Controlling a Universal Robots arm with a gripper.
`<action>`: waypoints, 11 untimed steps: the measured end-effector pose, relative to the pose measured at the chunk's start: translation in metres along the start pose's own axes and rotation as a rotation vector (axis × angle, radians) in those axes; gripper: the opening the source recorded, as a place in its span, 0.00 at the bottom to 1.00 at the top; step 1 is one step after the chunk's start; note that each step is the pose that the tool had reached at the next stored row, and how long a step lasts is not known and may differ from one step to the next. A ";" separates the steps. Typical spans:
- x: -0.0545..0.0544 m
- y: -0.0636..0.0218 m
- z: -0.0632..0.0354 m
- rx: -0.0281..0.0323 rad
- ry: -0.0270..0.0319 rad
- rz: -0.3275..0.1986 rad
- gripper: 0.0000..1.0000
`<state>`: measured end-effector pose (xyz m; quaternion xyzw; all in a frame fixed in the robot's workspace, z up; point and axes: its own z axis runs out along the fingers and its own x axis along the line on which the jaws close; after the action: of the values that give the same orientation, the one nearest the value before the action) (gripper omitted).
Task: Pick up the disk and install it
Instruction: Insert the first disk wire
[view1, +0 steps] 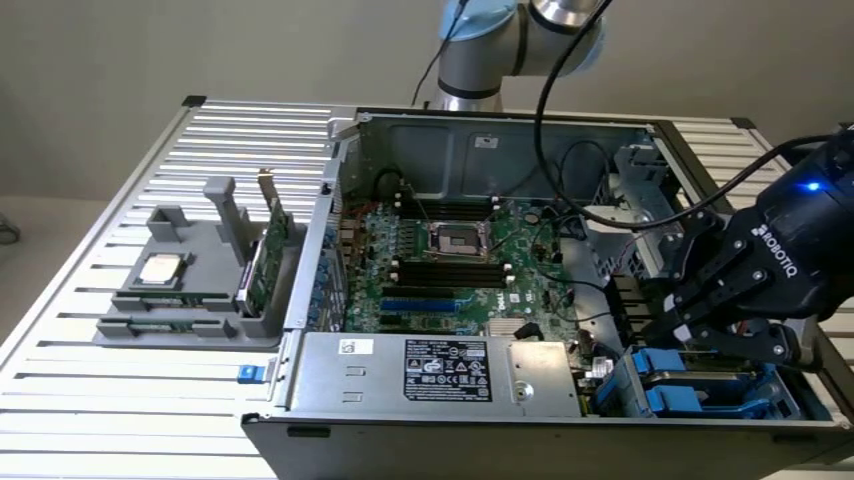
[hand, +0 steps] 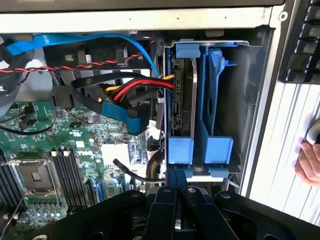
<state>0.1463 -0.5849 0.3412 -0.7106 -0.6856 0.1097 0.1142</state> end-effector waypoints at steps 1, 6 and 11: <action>0.000 -0.0018 0.0004 -0.0126 0.0004 0.000 0.11; 0.000 -0.0107 -0.0008 -0.0654 0.0019 -0.001 0.11; -0.001 -0.0175 -0.0052 -0.1086 0.0036 -0.001 0.11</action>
<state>0.1312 -0.5849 0.3516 -0.7154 -0.6908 0.0709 0.0768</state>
